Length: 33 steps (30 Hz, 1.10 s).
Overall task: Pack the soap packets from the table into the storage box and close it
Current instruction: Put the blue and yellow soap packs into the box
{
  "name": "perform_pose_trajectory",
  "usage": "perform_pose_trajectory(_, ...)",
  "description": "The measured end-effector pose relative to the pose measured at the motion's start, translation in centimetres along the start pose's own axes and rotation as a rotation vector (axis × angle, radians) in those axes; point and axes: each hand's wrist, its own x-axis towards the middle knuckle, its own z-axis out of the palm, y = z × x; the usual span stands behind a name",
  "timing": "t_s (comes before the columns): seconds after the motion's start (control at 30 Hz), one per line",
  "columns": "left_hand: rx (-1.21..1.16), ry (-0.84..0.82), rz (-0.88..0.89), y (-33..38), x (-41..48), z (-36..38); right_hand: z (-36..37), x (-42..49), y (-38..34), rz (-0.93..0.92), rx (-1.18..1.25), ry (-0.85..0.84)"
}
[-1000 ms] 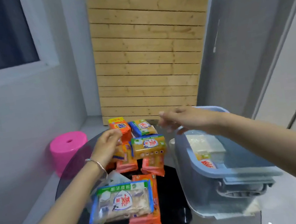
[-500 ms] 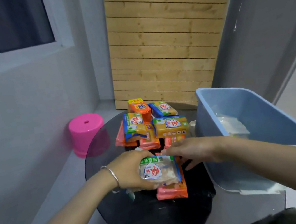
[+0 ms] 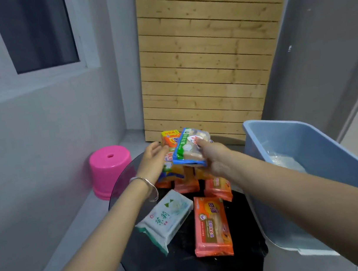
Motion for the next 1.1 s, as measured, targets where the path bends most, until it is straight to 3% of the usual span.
perform_pose_trajectory(0.07, 0.091, 0.045, -0.107, -1.0, 1.8, -0.4, 0.7, 2.1, -0.3, 0.002, -0.089, 0.035)
perform_pose_trajectory(0.2, 0.192, -0.074, -0.221, -3.6, 4.3, 0.2, 2.0, 3.8, 0.6, -0.003, -0.275, 0.058)
perform_pose_trajectory(0.33, 0.176, -0.063, -0.216, -9.3, 10.2, -0.3, 3.2, 3.7, 1.4, 0.050, -0.191, 0.031)
perform_pose_trajectory(0.43, 0.112, -0.065, -0.190, -3.8, 4.4, -0.4, 3.5, 3.4, 1.9, 0.070, -0.132, 0.012)
perform_pose_trajectory(0.6, -0.059, 0.022, -0.085, -0.4, 3.6, -0.9, 2.4, 1.5, -0.8, -0.023, -0.087, -0.120)
perform_pose_trajectory(0.67, -0.185, 0.029, -0.068, 1.8, 3.1, -0.4, 0.5, 0.3, -3.3, -0.083, -0.080, -0.154)
perform_pose_trajectory(0.8, -0.425, -0.133, -0.116, 5.3, 1.8, 2.8, -5.7, -3.0, -8.5, -0.150, -0.019, -0.199)
perform_pose_trajectory(0.93, -0.409, -0.184, -0.140, 5.8, 0.7, 6.9, -12.6, -4.8, -11.1, -0.206, 0.011, -0.142)
perform_pose_trajectory(1.1, -0.316, -0.176, -0.136, 5.1, 0.0, 9.9, -19.3, -4.2, -9.3, -0.067, -0.110, -0.099)
